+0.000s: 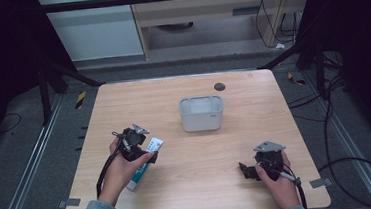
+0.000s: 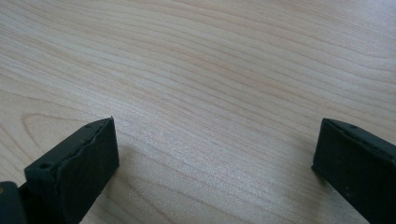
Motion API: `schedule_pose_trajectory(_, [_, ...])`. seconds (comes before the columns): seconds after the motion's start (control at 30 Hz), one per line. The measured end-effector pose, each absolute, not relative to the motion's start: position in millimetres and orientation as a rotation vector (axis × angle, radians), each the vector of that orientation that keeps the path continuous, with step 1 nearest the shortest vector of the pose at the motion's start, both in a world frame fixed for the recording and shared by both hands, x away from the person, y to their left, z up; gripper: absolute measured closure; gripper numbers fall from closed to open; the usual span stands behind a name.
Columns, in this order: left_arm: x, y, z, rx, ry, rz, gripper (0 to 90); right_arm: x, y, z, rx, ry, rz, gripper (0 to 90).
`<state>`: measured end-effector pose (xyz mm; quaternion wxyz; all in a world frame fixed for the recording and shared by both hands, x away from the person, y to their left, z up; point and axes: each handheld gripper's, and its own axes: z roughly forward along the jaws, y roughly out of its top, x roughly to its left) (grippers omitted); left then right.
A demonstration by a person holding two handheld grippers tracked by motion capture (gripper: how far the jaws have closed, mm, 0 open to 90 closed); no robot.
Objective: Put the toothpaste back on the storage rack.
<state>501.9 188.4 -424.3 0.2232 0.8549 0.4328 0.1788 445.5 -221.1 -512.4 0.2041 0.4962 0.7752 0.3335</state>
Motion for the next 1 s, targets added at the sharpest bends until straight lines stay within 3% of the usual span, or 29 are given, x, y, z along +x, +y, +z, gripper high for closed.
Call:
schedule_pose_trajectory(0.27, [505.3, 183.5, -423.8, 2.401, 1.177, 0.467, 20.0, 446.1, -221.7, -513.2, 1.364, 2.160, 0.923, 0.3])
schedule_pose_trajectory(0.4, [508.5, 182.8, -421.2, 2.386, 1.180, 0.422, 32.5, 445.6, -221.3, -512.6, 1.380, 2.161, 0.929, 0.4])
schedule_pose_trajectory(0.67, [518.7, 180.6, -418.1, 2.443, 1.184, 0.383, 43.9, 445.6, -221.3, -512.5, 1.380, 2.162, 0.929, 0.4])
schedule_pose_trajectory(1.0, [533.4, 168.6, -415.5, 2.535, 1.184, 0.334, 45.3, 445.7, -221.3, -512.6, 1.378, 2.162, 0.928, 0.3])
